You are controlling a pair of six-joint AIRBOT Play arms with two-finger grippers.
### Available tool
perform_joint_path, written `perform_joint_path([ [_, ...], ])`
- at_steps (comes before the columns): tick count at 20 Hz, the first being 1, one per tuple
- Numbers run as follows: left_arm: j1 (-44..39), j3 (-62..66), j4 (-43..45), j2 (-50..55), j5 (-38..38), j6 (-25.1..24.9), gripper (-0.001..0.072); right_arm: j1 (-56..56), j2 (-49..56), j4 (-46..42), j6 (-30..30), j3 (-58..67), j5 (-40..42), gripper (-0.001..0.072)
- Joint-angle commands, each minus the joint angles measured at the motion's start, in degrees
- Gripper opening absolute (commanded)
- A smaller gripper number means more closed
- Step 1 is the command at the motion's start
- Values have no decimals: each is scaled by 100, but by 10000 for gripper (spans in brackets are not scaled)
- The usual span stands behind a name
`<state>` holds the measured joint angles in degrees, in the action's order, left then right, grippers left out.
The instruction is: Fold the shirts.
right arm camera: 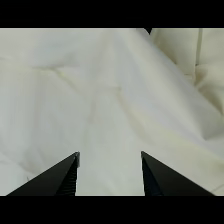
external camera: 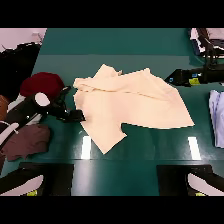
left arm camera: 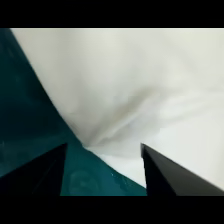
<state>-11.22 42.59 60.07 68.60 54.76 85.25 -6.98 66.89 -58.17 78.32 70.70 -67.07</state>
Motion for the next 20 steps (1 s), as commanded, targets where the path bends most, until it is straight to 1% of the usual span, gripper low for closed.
perform_joint_path([
  [1,-214,-229,-219,-11,-350,92,546,9,-310,-2,4,-157,90,449],
  [2,-212,-227,-247,-20,-396,92,516,9,-352,-31,4,-157,74,448],
  [3,-212,-221,-245,-39,-450,96,288,46,-391,-42,4,-160,-20,449],
  [4,-212,-175,-243,-57,-507,94,75,144,-407,-42,7,-160,-234,449],
  [5,-212,-79,-236,-70,-522,140,21,299,-407,-42,7,-190,-516,449],
  [6,-212,48,-234,-83,-501,136,22,529,-433,-46,7,-330,-789,449],
  [8,-212,415,-219,-94,-317,131,22,1141,-603,-57,7,-885,-1019,449],
  [10,-214,715,-221,-94,-173,127,22,1985,-887,-151,7,-1687,-966,449],
  [12,-214,859,-221,-94,-136,127,22,2927,-1128,-505,13,-2492,-927,449],
  [14,-214,872,-227,-92,-181,131,22,3853,-1211,-450,13,-3139,-868,449],
  [16,-214,872,-229,-92,-181,133,22,4538,-1152,-435,7,-3587,-758,448],
  [18,-214,872,-245,-92,-203,131,22,4830,-938,-415,-20,-3838,-612,446],
  [19,-212,872,-245,-92,-214,131,22,4839,-802,-273,-173,-3893,-522,425],
  [20,-212,872,-245,-92,-208,131,22,4817,-638,13,-317,-3910,-409,425],
])
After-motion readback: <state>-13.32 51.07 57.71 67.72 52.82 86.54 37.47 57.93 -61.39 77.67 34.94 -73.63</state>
